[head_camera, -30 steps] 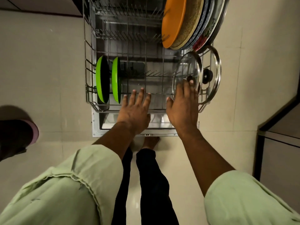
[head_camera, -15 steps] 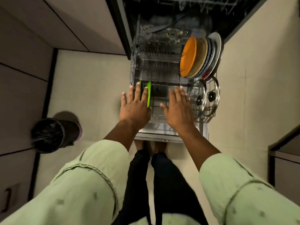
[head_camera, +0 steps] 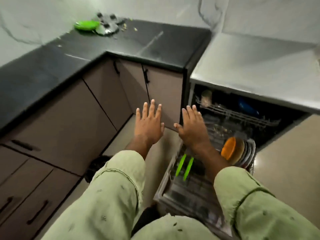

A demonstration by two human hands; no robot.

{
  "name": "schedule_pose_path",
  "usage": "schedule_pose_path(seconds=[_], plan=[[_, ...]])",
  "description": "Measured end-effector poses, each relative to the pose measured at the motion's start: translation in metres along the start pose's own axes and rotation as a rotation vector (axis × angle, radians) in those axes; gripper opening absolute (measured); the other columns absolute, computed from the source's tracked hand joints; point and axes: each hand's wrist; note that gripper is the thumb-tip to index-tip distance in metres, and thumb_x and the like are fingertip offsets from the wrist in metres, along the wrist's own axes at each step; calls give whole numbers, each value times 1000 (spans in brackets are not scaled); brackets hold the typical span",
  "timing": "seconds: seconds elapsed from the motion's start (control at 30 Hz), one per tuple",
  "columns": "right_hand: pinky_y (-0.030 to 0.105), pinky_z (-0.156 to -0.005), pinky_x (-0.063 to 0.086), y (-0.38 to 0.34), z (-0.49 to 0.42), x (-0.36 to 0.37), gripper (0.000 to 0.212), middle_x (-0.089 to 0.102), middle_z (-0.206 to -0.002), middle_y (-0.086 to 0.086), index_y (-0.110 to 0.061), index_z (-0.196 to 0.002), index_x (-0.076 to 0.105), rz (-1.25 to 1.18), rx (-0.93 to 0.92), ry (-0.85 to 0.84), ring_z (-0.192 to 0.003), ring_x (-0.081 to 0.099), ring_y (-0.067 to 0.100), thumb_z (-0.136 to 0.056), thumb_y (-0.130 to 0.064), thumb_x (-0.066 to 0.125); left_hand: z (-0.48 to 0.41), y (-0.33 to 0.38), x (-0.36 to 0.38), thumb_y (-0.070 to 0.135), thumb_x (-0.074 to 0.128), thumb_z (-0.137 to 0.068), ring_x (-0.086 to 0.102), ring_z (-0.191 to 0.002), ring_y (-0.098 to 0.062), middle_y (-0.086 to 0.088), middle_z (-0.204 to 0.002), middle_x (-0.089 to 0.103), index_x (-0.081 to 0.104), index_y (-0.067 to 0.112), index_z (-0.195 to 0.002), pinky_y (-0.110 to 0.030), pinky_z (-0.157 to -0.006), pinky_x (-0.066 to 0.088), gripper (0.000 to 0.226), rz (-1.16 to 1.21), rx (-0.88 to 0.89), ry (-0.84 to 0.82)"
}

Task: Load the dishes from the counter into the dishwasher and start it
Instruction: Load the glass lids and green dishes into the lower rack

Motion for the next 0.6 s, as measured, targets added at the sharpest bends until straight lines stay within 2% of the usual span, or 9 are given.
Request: schedule_pose_path(seconds=[0.17,0.4,0.6], plan=[[43,-123,7,-55,-59,-39,74,17,-161,15,-7,-154,20,119,-168,54,-151,5,29,-98,-49,44,-17,-46,-56,42,34,-103,-9,-152,-33,-10,-165,-13,-3,18,-159,-54,-122,1,71,5,-92,164],[41,-122,5,-150,-131,-69,73,16,-162,14,-8,-154,21,144,-388,145,-151,3,28,-98,-48,45,-39,-137,-94,42,36,-103,-10,-152,-33,-10,-165,-13,-2,18,-159,-54,-122,1,72,33,-222,252],[41,-122,4,-241,-205,-69,72,15,-162,13,-9,-154,20,127,-452,222,-151,2,28,-99,-50,43,-85,-238,-125,43,39,-101,-8,-152,-32,-9,-166,-12,1,19,-159,-53,-122,1,73,18,-252,324]])
Point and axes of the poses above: each hand's wrist, its own z-axis away from the middle knuckle, its own x-axis out of the palm, y = z × x
